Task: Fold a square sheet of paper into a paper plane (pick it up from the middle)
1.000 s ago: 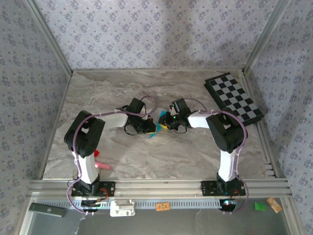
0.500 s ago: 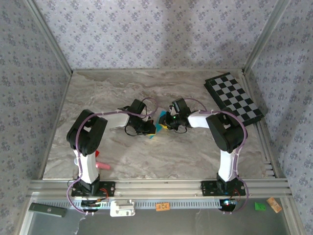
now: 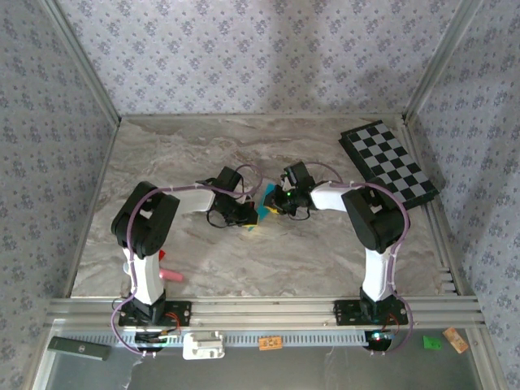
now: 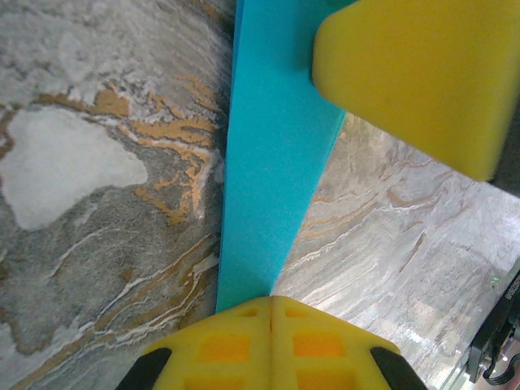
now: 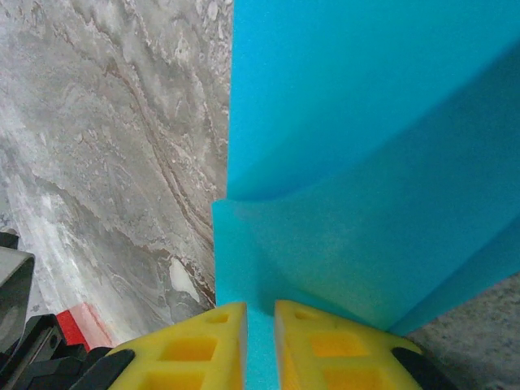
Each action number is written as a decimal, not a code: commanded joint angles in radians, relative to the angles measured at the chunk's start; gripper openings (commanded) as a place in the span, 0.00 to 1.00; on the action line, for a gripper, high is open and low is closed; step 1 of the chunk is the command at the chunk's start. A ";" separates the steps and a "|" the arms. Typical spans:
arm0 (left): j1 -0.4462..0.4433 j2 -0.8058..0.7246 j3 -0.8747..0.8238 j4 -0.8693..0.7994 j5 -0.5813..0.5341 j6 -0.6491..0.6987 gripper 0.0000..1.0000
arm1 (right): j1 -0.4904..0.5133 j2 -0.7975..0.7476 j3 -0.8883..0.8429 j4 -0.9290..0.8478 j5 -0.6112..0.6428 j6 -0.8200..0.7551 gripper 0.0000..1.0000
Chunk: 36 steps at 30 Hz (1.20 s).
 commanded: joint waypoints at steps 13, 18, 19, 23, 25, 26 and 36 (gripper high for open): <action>-0.004 0.005 0.094 -0.008 -0.060 -0.016 0.04 | 0.015 0.073 0.030 -0.184 0.111 -0.074 0.12; -0.004 0.057 0.118 -0.009 -0.066 -0.021 0.02 | 0.013 0.079 0.044 -0.202 0.107 -0.080 0.11; -0.006 0.062 0.119 -0.014 -0.068 -0.021 0.02 | 0.013 0.080 0.046 -0.204 0.109 -0.081 0.10; -0.018 0.079 0.125 -0.049 -0.069 -0.001 0.02 | 0.013 0.083 0.052 -0.216 0.116 -0.080 0.10; -0.029 0.083 0.122 -0.074 -0.074 0.013 0.02 | 0.013 0.089 0.058 -0.228 0.119 -0.081 0.10; -0.034 0.083 0.119 -0.087 -0.082 0.020 0.02 | 0.013 0.092 0.061 -0.235 0.121 -0.079 0.10; -0.056 0.018 0.050 -0.155 -0.150 0.059 0.01 | 0.012 0.130 0.076 -0.296 0.170 -0.044 0.06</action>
